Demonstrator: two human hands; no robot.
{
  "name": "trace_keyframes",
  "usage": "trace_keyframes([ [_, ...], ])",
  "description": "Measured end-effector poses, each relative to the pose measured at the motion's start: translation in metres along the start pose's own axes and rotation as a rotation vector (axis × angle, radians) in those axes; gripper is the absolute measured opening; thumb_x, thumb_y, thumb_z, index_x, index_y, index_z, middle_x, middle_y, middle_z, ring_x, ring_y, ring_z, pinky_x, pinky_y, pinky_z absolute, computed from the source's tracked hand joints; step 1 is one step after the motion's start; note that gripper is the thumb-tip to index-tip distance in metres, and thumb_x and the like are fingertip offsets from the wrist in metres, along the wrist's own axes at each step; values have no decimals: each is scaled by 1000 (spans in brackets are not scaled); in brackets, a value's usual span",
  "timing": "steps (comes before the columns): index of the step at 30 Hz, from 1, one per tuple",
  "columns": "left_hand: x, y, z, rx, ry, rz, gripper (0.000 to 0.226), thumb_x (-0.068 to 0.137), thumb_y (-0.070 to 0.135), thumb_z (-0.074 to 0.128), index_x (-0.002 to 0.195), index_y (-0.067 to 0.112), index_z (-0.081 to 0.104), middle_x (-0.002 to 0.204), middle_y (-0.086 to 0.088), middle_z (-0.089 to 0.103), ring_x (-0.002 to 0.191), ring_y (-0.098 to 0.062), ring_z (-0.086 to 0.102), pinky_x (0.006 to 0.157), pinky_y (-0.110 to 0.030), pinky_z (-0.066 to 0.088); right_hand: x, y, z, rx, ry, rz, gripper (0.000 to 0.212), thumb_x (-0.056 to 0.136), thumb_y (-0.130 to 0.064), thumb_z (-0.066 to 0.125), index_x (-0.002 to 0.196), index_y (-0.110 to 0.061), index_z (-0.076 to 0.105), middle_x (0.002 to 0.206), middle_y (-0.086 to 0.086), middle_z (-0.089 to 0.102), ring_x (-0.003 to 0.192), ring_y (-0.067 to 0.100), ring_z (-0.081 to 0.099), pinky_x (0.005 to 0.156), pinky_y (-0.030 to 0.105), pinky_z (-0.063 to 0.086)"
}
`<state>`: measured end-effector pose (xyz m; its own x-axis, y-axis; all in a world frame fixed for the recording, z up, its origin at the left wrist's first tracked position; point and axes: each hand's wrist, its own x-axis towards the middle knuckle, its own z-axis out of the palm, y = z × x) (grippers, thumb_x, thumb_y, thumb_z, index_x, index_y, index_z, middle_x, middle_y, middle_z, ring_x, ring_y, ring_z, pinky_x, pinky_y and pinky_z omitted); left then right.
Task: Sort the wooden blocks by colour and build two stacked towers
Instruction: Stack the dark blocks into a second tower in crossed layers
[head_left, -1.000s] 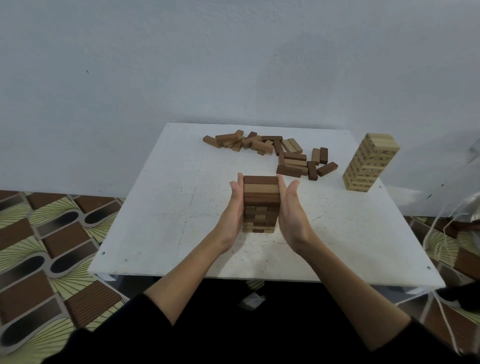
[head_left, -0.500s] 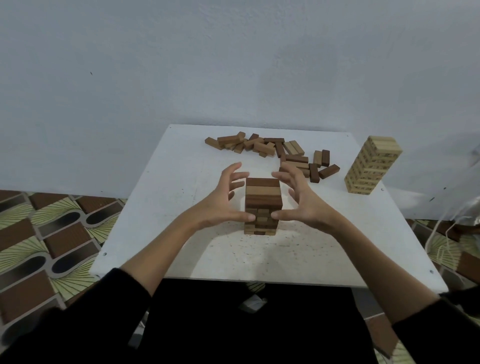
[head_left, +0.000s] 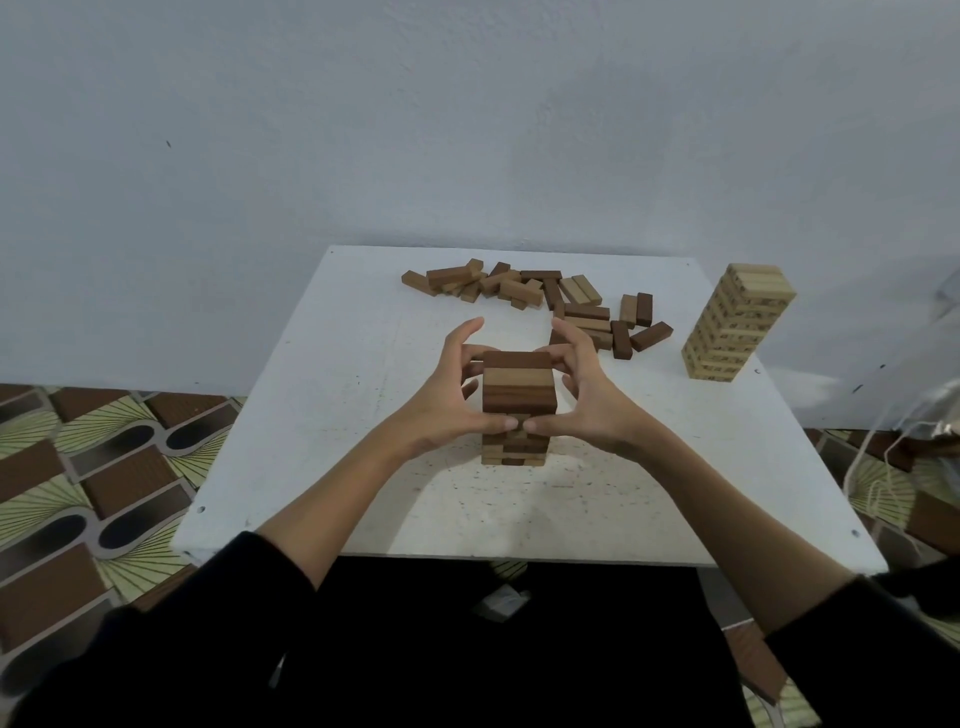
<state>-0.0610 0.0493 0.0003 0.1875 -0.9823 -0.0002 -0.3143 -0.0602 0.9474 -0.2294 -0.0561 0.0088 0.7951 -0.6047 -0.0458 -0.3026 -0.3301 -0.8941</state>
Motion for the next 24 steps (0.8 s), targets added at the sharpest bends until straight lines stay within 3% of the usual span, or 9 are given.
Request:
trace_keyframes([
  [5, 0, 1, 1, -15, -3, -17, 111, 68, 11, 84, 146, 32, 8, 131, 4, 41, 125, -13, 43, 114, -37, 33, 1, -1, 1, -9, 0, 15, 110, 71, -8, 80, 145, -26, 2, 129, -2, 38, 121, 8, 33, 89, 2, 20],
  [14, 0, 2, 1, -42, -12, -30, 113, 68, 8, 83, 148, 29, 6, 129, 5, 43, 123, -9, 44, 113, -38, 33, 0, -3, 1, -26, 3, 31, 108, 70, -7, 80, 144, -27, 4, 134, 2, 36, 125, 12, 32, 92, 8, 22],
  [19, -4, 9, -5, -42, -75, -18, 112, 59, 29, 82, 143, 36, 8, 142, 7, 36, 134, -12, 36, 115, -34, 29, -2, -8, -9, -6, -42, 25, 115, 59, -30, 83, 145, -30, 7, 142, -4, 33, 129, 8, 29, 104, 22, 19],
  [21, -7, 17, -13, -64, -97, -24, 98, 63, 32, 76, 140, 37, 15, 144, 8, 35, 133, -9, 35, 113, -31, 30, -4, -12, -22, 78, -39, 43, 106, 60, -32, 79, 144, -30, 14, 142, -5, 34, 131, 8, 31, 108, 29, 22],
  [24, -4, 29, -27, -113, -70, -18, 73, 75, 37, 68, 137, 31, 29, 142, 8, 41, 129, -6, 41, 108, -31, 36, -1, -17, -44, 109, 52, 45, 76, 77, -40, 71, 140, -26, 30, 138, -6, 44, 127, 9, 41, 106, 32, 33],
])
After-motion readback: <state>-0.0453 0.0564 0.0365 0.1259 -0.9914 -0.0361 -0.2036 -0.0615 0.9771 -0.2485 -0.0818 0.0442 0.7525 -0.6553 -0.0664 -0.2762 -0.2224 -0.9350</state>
